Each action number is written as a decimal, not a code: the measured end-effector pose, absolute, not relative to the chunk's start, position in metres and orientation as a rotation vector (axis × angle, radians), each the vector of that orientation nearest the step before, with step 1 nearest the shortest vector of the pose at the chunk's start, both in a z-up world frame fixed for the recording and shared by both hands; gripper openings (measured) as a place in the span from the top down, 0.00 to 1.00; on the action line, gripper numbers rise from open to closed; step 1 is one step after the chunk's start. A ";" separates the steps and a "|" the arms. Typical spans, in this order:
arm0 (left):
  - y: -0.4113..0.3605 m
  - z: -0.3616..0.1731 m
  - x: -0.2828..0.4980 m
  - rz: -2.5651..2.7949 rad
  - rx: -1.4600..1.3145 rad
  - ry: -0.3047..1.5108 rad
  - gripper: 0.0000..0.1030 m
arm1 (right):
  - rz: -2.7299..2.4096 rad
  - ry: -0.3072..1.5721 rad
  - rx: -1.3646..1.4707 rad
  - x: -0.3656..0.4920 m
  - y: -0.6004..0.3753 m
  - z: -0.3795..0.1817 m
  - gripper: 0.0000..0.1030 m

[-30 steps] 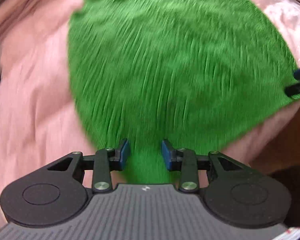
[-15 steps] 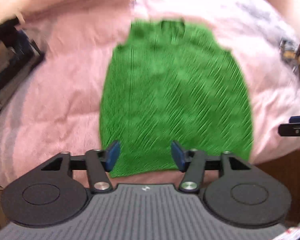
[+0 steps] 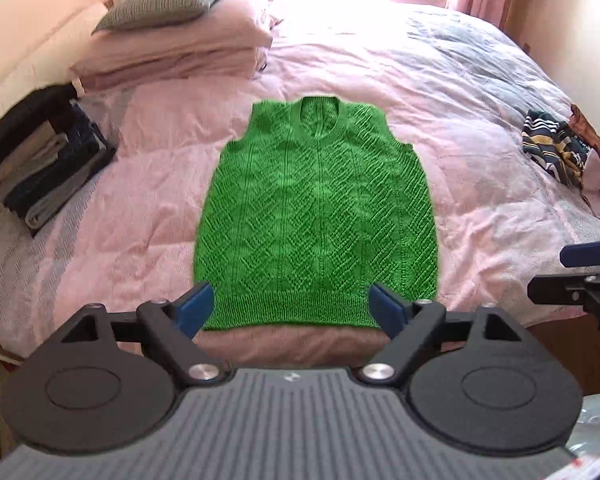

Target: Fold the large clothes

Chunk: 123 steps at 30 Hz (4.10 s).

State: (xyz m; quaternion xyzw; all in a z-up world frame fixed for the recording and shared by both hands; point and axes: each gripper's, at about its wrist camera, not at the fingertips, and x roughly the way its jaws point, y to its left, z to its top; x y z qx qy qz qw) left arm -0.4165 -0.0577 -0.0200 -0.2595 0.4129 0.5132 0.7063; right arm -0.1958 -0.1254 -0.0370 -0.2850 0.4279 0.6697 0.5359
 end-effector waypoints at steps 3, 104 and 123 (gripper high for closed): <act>-0.063 -0.014 -0.418 1.133 -0.568 0.922 0.18 | 1.565 1.014 -0.697 -0.198 -0.136 -0.035 0.32; 0.472 -0.242 -0.312 0.445 -0.158 1.024 0.41 | 1.434 0.858 -0.770 -0.070 0.284 -0.264 0.38; 0.521 -0.338 -0.288 0.232 -0.151 1.149 0.80 | 1.625 0.909 -0.865 -0.048 0.386 -0.349 0.85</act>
